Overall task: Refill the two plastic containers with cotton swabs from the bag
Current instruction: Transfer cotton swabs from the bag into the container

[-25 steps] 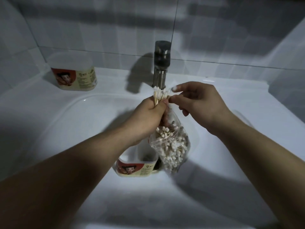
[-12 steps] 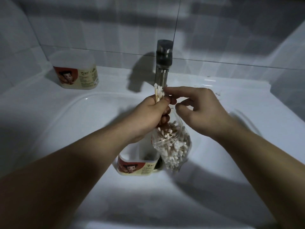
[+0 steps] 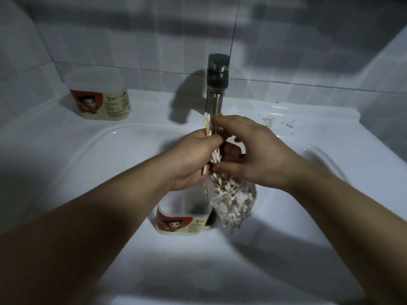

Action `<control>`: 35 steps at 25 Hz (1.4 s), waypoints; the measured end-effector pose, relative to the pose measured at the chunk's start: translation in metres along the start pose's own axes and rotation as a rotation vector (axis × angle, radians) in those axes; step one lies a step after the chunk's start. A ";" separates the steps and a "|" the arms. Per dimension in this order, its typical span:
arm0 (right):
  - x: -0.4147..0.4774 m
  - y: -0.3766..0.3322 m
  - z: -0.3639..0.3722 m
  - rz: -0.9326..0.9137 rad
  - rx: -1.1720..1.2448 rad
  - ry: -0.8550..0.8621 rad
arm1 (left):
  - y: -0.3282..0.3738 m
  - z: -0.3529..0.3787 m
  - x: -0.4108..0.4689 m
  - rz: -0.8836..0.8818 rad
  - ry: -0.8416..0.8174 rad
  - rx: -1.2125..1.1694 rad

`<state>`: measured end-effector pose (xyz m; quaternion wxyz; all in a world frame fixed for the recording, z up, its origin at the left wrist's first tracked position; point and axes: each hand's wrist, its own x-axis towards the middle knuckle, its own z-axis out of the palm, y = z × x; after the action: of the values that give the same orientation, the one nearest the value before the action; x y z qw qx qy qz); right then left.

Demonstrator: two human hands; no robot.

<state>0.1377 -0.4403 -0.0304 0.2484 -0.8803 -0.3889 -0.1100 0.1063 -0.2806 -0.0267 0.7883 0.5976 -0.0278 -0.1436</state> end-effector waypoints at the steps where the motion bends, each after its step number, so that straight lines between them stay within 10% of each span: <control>1: -0.001 -0.001 0.000 -0.009 0.046 -0.026 | 0.000 0.001 -0.001 -0.004 0.007 -0.017; 35: 0.001 -0.006 0.002 -0.052 -0.065 -0.041 | -0.003 0.004 -0.002 -0.025 0.053 0.117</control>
<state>0.1336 -0.4354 -0.0294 0.2086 -0.8796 -0.4128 -0.1111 0.1032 -0.2848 -0.0276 0.7505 0.6467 -0.0076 -0.1357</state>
